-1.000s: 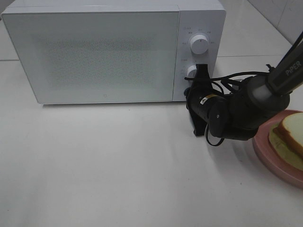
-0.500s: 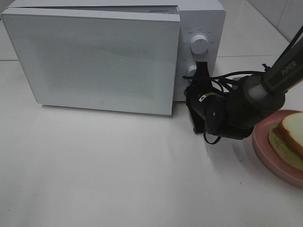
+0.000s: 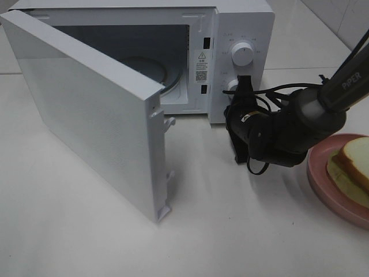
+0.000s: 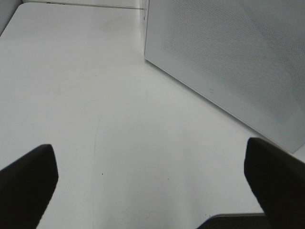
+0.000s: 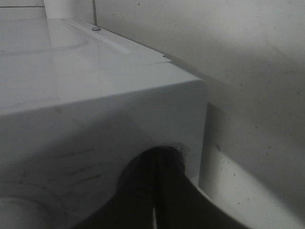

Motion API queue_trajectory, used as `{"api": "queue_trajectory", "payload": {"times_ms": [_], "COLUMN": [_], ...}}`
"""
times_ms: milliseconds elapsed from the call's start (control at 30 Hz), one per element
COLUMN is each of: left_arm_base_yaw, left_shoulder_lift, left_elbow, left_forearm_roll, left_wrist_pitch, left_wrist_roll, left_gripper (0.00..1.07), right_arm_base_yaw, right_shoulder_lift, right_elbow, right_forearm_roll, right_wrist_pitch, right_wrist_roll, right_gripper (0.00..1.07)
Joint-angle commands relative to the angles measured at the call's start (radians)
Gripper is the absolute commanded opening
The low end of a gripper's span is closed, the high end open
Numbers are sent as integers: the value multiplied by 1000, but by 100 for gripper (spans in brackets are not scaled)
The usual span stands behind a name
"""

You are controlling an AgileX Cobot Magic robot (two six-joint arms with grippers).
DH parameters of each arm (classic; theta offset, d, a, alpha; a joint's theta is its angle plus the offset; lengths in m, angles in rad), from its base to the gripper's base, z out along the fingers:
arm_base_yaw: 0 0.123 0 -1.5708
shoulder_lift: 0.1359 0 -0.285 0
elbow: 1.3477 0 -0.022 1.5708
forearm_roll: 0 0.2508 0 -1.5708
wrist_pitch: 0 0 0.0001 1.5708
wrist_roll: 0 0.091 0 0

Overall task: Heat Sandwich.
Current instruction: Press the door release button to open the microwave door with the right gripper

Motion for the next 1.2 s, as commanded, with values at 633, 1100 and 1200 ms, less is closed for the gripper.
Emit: {"api": "queue_trajectory", "payload": {"times_ms": [633, 1100, 1200], "left_arm_base_yaw": [-6, -6, -6], "left_shoulder_lift": [-15, -15, -15], "left_elbow": [-1, -1, -1], "left_forearm_roll": [-9, -9, -9], "left_wrist_pitch": [-14, -14, -14], "left_wrist_roll": [2, 2, 2], "left_gripper": [100, 100, 100], "right_arm_base_yaw": [-50, -46, -46], "right_shoulder_lift": [-89, -191, -217], "right_elbow": [-29, 127, 163], "right_forearm_roll": [-56, -157, -157], "right_wrist_pitch": [-72, 76, 83], "right_wrist_roll": [-78, -56, -57], "right_gripper": [0, 0, 0]}}
